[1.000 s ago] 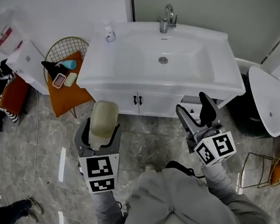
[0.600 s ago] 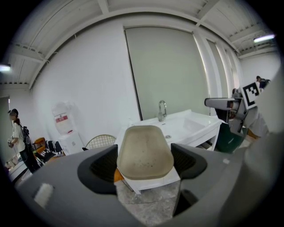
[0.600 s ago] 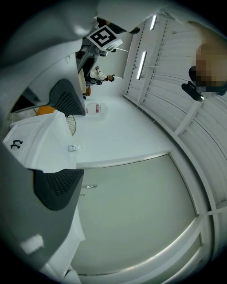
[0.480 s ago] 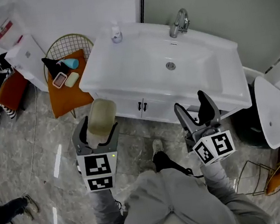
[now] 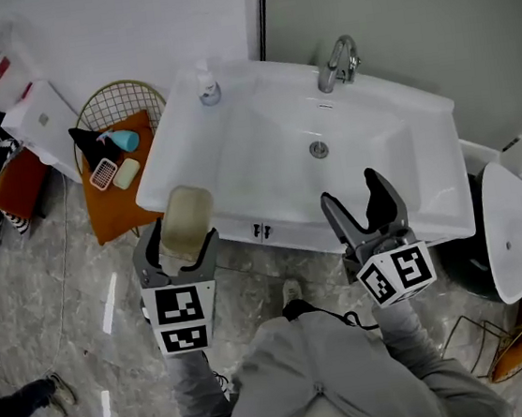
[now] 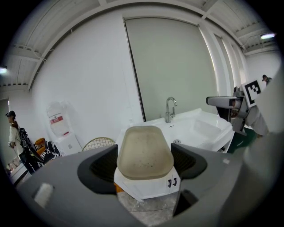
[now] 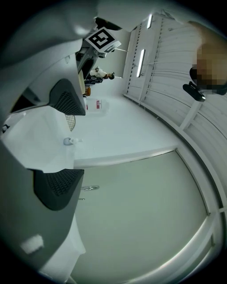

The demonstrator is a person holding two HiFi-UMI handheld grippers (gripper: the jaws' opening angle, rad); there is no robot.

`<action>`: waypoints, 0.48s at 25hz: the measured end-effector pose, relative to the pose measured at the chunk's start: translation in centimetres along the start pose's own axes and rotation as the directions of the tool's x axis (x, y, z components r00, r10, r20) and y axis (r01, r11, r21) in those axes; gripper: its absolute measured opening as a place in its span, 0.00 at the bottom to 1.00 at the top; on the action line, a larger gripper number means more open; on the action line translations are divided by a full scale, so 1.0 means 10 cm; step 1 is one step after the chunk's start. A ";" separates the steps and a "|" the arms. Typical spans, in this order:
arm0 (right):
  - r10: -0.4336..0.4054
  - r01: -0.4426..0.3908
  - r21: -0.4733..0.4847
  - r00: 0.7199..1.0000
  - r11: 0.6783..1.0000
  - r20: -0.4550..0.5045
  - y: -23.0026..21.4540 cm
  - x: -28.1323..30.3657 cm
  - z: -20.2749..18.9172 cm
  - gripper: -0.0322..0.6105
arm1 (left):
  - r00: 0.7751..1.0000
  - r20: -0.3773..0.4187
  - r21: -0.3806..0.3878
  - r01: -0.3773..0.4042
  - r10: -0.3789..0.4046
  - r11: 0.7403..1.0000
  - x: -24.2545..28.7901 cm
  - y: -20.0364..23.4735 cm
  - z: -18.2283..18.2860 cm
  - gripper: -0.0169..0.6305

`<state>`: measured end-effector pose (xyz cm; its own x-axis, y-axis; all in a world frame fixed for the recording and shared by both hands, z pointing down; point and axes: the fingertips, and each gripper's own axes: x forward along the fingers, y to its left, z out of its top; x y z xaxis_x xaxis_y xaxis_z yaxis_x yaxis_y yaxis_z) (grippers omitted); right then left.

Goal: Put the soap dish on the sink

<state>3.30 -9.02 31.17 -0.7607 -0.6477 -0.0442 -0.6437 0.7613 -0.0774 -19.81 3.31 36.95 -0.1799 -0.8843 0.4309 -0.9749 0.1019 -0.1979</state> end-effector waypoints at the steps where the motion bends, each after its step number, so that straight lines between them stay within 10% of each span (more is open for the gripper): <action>1: 0.003 -0.003 0.002 1.000 1.000 0.001 -0.07 0.08 0.01 0.64 | 1.000 -0.003 0.000 -0.001 0.001 1.000 0.10 0.00 0.05 0.68; 12: -0.015 0.016 0.019 1.000 1.000 -0.013 -0.79 0.64 -0.06 0.64 | 0.999 -0.009 0.033 0.051 -0.051 0.998 1.10 -0.16 0.54 0.68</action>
<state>3.46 -19.22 32.06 -0.7517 -0.6589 -0.0297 -0.6539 0.7503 -0.0973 -19.57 -9.02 37.23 -0.1313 -0.8842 0.4483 -0.9780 0.0417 -0.2042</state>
